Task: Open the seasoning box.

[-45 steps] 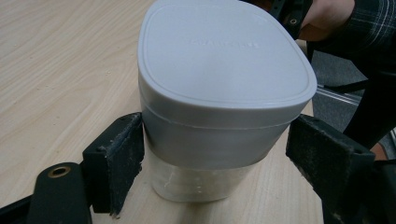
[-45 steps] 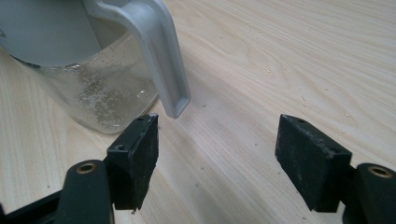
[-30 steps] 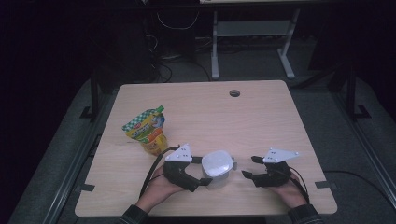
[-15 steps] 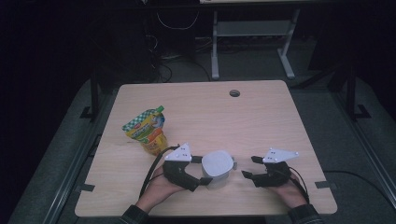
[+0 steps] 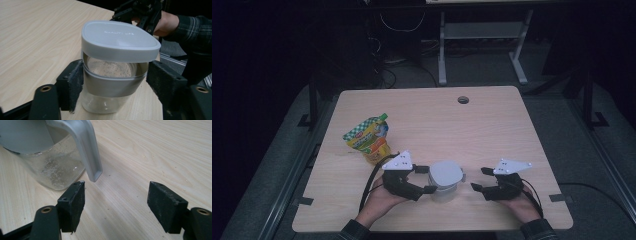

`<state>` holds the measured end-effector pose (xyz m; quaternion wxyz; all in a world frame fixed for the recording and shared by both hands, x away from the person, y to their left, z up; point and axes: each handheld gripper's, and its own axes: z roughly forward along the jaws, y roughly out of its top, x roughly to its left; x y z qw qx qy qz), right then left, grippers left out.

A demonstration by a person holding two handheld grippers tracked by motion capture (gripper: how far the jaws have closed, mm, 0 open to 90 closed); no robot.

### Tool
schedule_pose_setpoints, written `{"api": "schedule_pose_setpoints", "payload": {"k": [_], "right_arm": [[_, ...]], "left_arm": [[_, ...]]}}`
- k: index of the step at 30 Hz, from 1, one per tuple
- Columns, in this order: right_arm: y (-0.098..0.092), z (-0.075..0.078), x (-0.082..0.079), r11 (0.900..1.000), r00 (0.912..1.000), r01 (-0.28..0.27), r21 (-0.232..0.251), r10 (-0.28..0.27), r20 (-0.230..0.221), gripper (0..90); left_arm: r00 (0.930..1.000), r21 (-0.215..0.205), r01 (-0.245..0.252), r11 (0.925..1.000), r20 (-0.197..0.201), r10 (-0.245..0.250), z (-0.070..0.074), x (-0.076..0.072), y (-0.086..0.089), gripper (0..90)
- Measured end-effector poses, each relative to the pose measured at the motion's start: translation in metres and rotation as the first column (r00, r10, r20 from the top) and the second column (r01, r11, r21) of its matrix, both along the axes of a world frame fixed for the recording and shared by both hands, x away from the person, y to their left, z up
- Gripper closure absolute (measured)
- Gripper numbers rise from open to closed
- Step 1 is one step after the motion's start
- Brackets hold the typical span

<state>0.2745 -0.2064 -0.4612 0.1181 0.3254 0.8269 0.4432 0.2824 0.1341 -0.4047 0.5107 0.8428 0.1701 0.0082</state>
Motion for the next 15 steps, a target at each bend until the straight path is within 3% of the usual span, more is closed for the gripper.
{"api": "schedule_pose_setpoints", "payload": {"k": [6,15], "right_arm": [[-0.0001,0.0001,0.0000,1.000,1.0000,-0.001,0.000,0.001,0.001,29.9],[-0.0001,0.0000,-0.0001,1.000,1.0000,0.000,0.000,0.000,-0.001,30.0]], "left_arm": [[0.9999,-0.018,-0.008,0.9998,0.007,0.008,0.0045,-0.0012,0.0031,38.2],[0.9997,-0.012,-0.014,0.9998,0.018,0.015,0.0090,-0.0027,0.0056,52.4]]}}
